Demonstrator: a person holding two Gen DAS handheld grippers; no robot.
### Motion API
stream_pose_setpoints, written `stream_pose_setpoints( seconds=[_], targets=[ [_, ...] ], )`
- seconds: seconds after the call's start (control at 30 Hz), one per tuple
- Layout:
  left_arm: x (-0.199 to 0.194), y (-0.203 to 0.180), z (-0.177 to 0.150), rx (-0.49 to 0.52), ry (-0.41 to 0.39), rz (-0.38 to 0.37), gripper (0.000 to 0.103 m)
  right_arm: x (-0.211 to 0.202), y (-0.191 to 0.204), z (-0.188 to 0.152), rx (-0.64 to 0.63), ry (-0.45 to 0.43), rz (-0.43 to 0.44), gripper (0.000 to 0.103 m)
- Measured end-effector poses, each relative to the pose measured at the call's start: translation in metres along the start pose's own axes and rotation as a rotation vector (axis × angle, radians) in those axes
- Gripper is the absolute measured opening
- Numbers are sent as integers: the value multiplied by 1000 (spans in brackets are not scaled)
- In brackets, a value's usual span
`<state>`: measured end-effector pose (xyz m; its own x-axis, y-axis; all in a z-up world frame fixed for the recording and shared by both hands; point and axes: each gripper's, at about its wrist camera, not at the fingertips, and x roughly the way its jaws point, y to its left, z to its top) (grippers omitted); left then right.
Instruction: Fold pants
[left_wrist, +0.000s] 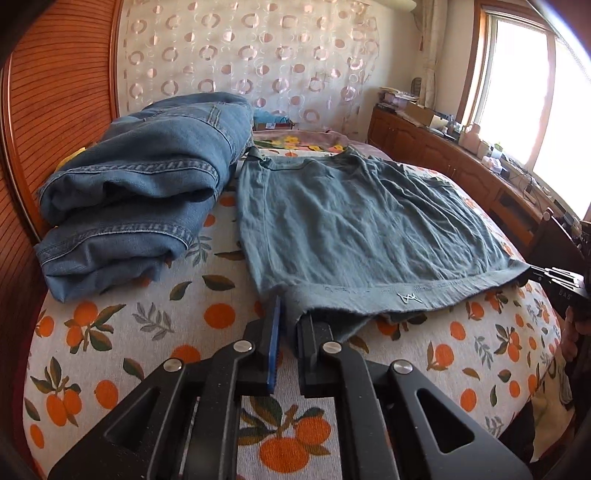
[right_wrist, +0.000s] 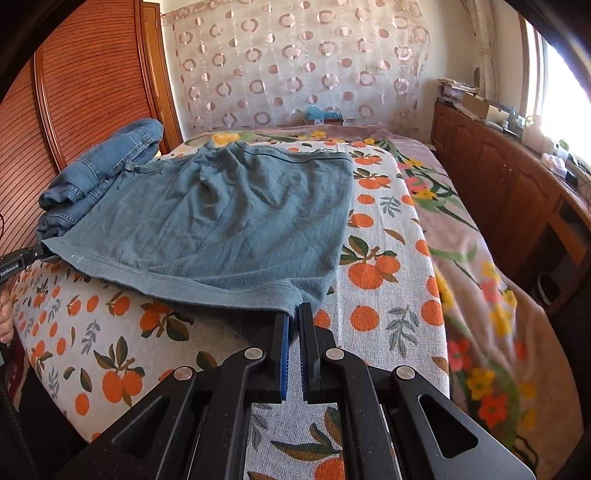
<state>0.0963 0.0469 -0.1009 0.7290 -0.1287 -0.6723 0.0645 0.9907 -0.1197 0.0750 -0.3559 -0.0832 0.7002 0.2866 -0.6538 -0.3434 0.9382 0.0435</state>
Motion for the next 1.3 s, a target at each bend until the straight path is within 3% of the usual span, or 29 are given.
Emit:
stream_pose_setpoints(
  seconds=[0.23, 0.5, 0.77, 1.0, 1.03, 1.13, 1.3],
  targets=[
    [-2, -7, -6, 100, 18, 30, 27, -1, 6, -3, 0, 12, -18, 13],
    [-1, -18, 2, 177, 7, 67, 27, 1, 8, -9, -14, 26, -36, 23],
    [-2, -21, 19, 192, -19, 94, 27, 1, -1, -6, 12, 8, -44, 28],
    [-3, -23, 25, 190, -40, 65, 27, 3, 0, -5, 30, -3, -9, 28],
    [-6, -22, 27, 183, -59, 46, 26, 5, 2, -6, 29, -2, -5, 28],
    [-9, -19, 31, 144, -71, 18, 3, 9, 3, -7, 36, 8, 2, 28],
    [-11, -5, 36, 81, -76, 22, 0, 10, 1, -5, 41, 14, -4, 14]
  ],
)
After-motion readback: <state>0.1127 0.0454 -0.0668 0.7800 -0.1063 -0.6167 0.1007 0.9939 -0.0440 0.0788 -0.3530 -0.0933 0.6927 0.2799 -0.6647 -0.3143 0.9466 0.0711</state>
